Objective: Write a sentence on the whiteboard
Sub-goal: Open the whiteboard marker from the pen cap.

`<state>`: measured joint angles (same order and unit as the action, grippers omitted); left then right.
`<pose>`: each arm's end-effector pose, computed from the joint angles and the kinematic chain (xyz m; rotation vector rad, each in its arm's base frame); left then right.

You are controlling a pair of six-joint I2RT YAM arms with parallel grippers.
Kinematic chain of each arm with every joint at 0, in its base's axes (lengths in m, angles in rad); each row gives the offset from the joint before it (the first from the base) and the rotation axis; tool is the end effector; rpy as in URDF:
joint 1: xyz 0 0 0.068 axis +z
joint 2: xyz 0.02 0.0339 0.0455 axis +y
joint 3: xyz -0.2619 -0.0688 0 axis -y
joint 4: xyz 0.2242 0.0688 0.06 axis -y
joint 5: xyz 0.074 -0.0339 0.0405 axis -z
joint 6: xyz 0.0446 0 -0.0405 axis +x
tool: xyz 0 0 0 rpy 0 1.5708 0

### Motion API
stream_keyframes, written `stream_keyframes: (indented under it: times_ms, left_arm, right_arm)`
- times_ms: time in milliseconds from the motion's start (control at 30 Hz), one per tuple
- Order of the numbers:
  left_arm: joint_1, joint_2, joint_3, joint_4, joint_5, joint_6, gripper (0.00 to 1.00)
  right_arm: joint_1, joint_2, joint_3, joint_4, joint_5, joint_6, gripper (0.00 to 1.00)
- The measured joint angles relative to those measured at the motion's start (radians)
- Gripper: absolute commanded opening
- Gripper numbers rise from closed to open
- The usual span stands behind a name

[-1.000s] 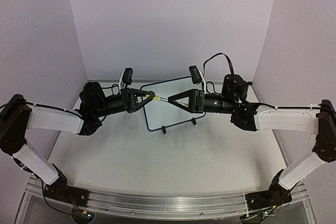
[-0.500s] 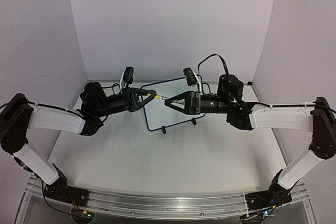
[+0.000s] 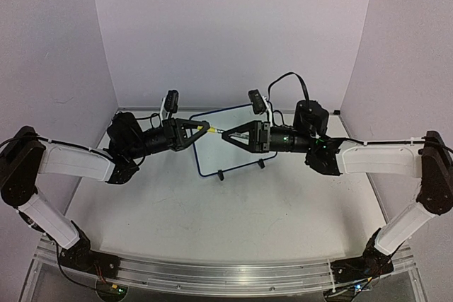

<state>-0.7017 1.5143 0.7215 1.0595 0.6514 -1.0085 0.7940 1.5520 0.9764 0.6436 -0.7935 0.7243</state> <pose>0.2200 -0.2213 0.2862 0.4240 1.5742 -1.8041 0.2163 0.2654 0.3108 -0.8044 1.6382 1.7330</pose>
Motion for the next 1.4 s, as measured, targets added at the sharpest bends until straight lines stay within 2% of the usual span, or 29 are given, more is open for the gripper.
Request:
stream_keyframes:
  times_ms: [667, 967, 1067, 1400]
  left_arm:
    - [-0.011, 0.0, -0.016, 0.008, -0.002, -0.007, 0.0]
    - [-0.014, 0.0, -0.016, 0.022, -0.002, -0.008, 0.0]
    - [-0.015, 0.0, -0.016, 0.025, -0.003, -0.01, 0.0]
    - [-0.013, -0.004, -0.031, 0.042, -0.015, -0.014, 0.0]
  right_arm:
    - [0.0, 0.017, 0.0, 0.023, 0.05, 0.038, 0.33]
    - [-0.003, 0.019, 0.0, 0.022, 0.057, 0.044, 0.15]
    - [-0.004, 0.02, 0.0, 0.022, 0.059, 0.045, 0.01]
    - [-0.014, 0.021, -0.01, 0.033, 0.06, 0.059, 0.0]
